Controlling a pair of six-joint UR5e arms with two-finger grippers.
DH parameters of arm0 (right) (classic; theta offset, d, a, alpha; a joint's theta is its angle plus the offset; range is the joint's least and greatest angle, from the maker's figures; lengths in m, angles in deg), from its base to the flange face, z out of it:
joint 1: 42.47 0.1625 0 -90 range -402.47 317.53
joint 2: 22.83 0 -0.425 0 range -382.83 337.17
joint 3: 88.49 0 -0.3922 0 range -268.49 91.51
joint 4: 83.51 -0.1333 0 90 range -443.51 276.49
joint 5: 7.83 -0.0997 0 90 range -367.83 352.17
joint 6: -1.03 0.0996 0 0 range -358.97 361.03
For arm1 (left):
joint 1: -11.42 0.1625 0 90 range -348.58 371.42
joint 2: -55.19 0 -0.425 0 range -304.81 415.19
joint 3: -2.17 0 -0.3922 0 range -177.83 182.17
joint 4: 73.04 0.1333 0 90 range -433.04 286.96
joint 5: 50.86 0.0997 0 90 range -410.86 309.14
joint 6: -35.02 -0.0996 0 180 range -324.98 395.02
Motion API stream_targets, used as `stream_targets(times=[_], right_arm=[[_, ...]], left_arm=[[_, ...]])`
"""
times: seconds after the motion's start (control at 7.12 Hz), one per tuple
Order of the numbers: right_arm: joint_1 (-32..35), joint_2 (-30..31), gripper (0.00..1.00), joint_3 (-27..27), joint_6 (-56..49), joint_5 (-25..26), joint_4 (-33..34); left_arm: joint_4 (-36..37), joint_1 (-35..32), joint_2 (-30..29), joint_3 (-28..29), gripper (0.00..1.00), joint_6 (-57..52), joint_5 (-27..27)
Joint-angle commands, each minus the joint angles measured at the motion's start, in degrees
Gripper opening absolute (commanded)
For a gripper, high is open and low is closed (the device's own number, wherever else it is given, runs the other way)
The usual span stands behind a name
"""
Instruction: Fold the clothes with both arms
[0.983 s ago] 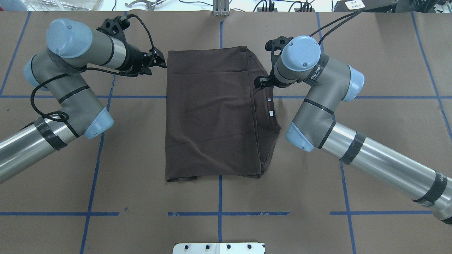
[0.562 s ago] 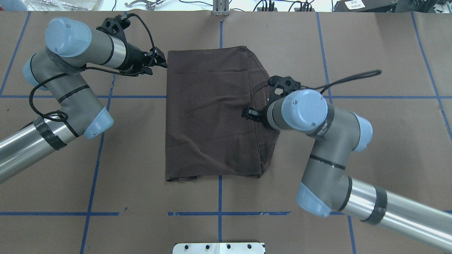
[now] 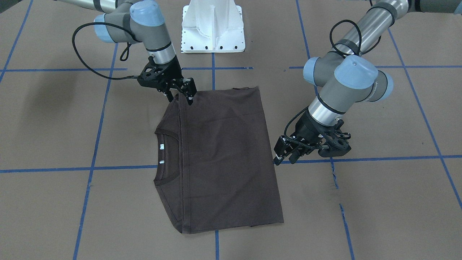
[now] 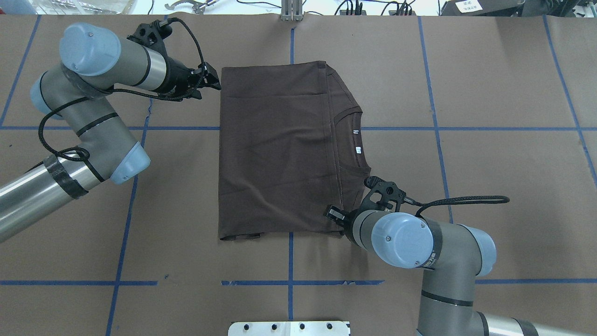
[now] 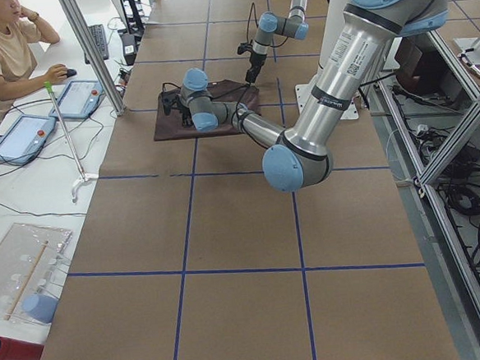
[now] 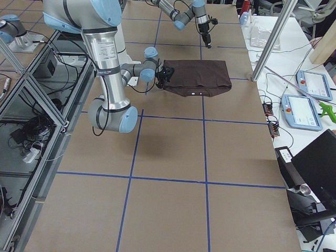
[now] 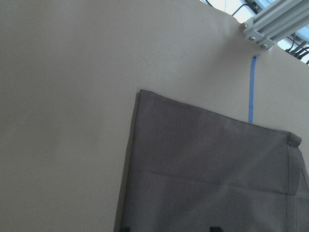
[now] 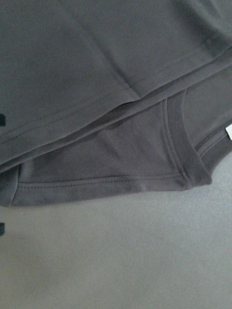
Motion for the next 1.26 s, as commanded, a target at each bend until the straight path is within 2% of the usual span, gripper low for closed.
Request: stream_targets(times=[0.0,0.14,0.42,0.56,0.7,0.84,1.12], right_arm=[[-0.7,-0.3,0.52,-0.1,1.4,0.2,2.4],[-0.9,-0.5,0.24,0.0,1.4,0.1,2.4],[0.0,-2.8,0.25,0.1,1.3,0.1,4.1],[0.1,-2.8,0.30,0.1,1.3,0.1,4.4],[0.4,-2.8,0.47,0.0,1.4,0.2,4.5],[1.0,-2.5,0.69,0.0,1.4,0.3,4.5],[0.8,-2.5,0.79,0.4,1.4,0.7,4.5]], left_arm=[[0.0,0.1,0.0,0.0,0.63,0.0,0.0],[0.0,0.1,0.0,0.1,0.64,0.0,0.1],[0.0,0.1,0.7,0.0,0.64,0.0,0.1],[0.0,0.1,0.8,0.0,0.63,0.0,0.1],[0.0,0.1,0.9,0.0,0.64,0.0,0.1],[0.0,0.1,0.9,0.0,0.64,0.0,0.2],[0.0,0.1,0.9,0.0,0.64,0.1,0.2]])
